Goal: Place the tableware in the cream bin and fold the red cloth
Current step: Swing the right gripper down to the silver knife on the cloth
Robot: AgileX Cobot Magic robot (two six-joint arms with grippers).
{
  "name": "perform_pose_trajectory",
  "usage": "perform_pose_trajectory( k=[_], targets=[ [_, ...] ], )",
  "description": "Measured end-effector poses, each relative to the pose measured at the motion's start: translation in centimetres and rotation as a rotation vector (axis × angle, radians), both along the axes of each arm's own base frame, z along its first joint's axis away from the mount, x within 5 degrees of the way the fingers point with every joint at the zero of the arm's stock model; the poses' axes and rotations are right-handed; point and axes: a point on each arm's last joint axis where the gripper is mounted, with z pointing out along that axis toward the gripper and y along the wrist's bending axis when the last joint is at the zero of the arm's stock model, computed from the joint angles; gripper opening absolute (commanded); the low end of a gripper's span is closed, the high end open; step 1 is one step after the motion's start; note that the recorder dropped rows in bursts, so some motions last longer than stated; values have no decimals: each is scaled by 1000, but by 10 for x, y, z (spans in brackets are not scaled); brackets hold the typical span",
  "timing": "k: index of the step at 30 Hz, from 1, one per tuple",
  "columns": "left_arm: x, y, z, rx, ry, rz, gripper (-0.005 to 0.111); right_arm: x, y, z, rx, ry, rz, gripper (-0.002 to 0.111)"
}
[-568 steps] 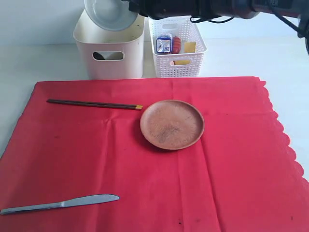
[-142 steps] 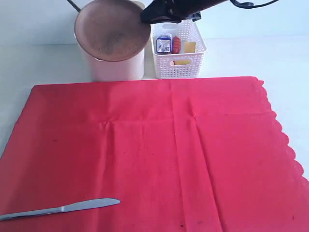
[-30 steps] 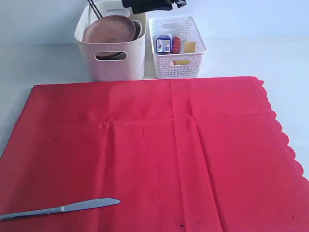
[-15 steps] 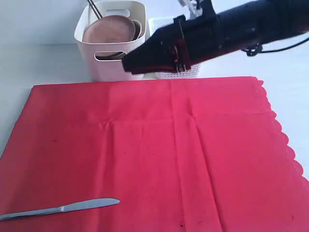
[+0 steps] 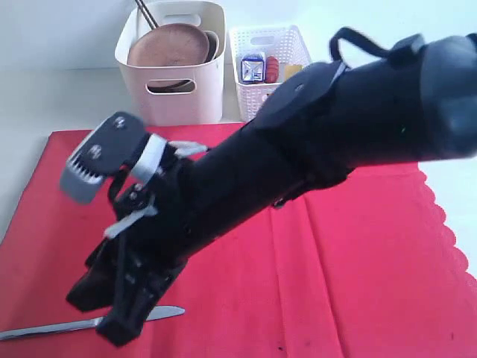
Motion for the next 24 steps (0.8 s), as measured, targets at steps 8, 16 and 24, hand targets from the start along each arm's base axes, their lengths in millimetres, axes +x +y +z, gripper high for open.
perform_pose_trajectory(
  k=[8,16,24],
  targets=[
    [0,0,0,0,0,0,0,-21,22,-1,47,-173,84,39],
    [0,0,0,0,0,0,0,-21,63,-38,-81,-267,33,39],
    [0,0,0,0,0,0,0,3,100,-87,-299,-328,38,39]
  ],
)
